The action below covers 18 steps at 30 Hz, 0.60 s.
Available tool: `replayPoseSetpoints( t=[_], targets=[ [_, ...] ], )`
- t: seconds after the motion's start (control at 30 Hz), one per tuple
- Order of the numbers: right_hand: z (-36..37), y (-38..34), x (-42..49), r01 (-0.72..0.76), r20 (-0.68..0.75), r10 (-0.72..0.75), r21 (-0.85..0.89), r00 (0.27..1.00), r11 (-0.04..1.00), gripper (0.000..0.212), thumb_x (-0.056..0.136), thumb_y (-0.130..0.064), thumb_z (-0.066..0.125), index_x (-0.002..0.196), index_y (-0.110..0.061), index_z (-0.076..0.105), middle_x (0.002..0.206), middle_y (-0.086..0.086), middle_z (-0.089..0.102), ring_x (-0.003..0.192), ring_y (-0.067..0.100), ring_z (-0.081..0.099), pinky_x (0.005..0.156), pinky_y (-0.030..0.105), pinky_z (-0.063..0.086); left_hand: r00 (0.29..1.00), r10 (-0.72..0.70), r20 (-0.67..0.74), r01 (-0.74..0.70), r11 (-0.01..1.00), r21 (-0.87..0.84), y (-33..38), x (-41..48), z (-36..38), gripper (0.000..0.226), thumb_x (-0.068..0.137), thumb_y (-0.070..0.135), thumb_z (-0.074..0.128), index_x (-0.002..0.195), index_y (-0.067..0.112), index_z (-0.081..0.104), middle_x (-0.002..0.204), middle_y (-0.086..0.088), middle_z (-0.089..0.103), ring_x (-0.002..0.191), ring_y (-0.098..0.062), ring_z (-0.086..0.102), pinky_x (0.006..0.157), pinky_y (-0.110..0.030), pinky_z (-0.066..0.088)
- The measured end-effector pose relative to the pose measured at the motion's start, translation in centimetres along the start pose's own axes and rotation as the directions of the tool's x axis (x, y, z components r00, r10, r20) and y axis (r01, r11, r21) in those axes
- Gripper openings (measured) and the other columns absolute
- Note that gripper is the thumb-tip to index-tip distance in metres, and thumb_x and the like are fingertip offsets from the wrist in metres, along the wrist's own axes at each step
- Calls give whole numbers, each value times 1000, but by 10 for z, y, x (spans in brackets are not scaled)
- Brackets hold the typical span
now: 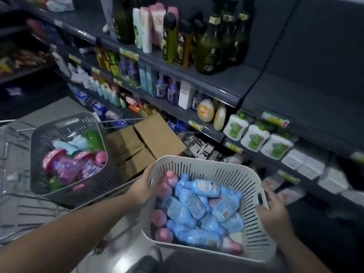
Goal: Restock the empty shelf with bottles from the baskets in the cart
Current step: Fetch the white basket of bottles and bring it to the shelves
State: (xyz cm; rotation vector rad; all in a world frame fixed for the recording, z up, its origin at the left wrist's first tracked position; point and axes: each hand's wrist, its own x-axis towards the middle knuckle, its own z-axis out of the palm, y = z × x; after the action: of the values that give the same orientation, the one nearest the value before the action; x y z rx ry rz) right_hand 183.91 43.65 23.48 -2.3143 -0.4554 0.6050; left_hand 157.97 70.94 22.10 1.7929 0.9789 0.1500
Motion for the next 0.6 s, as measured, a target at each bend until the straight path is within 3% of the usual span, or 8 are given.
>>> replayPoseSetpoints(
  t=[0.07,0.17,0.27,0.33,0.4,0.47,0.53,0.6],
  targets=[
    [-1,-32,38,56,27,-56,-11,998,998,58,84,-9,59,128,-46,54,101,-18,72,90,8,68,73,30,53,998,-7,-62,4,999,-45,8,22,-17,88,70,41,74,144,35,26,116,16,56,104,-2,57,91,-23,41],
    [8,-87,83,141,64,-140,-4,988,990,55,89,-9,57,127,-48,51,96,-21,68,82,2,65,63,25,53,992,10,-124,-22,995,-97,12,53,-45,83,66,35,64,141,34,28,110,19,55,98,-1,56,81,-12,44],
    [27,-140,119,234,114,-235,20,965,972,58,95,-8,51,140,-44,43,106,-15,67,79,2,66,55,22,51,982,-9,-187,-15,992,-127,3,84,-75,72,83,20,70,141,31,30,106,17,61,99,-8,63,89,-24,52],
    [42,-170,145,258,140,-256,5,956,966,57,97,-10,49,142,-43,40,103,-15,67,70,5,69,52,24,52,979,-12,-206,-13,993,-121,1,105,-98,65,92,20,65,139,39,23,104,16,59,98,-13,64,78,-25,50],
    [56,-200,167,294,162,-285,-33,945,955,54,97,-10,48,141,-40,41,95,-14,68,64,8,69,48,25,52,977,-18,-213,-5,995,-103,-1,124,-118,74,90,22,65,141,39,14,108,14,55,93,-13,60,78,-28,45],
    [69,-226,191,308,186,-289,-83,939,948,54,97,-14,49,139,-45,40,90,-11,69,66,14,70,52,32,57,972,-18,-235,-11,992,-124,-1,138,-134,79,86,23,67,140,41,13,111,16,53,98,-13,58,84,-30,42],
    [81,-249,212,342,233,-305,-137,923,930,52,96,-18,48,133,-53,39,89,-8,69,70,17,71,60,40,60,963,-63,-261,12,981,-191,-6,151,-146,75,89,23,67,142,40,16,118,12,56,96,-6,60,80,-27,45],
    [94,-272,231,383,287,-332,-145,899,912,50,97,-16,47,132,-51,40,90,-6,69,70,15,69,57,35,59,953,-103,-284,42,976,-214,-17,161,-153,80,89,32,68,146,39,12,123,8,56,97,-4,61,79,-26,49]
  ],
)
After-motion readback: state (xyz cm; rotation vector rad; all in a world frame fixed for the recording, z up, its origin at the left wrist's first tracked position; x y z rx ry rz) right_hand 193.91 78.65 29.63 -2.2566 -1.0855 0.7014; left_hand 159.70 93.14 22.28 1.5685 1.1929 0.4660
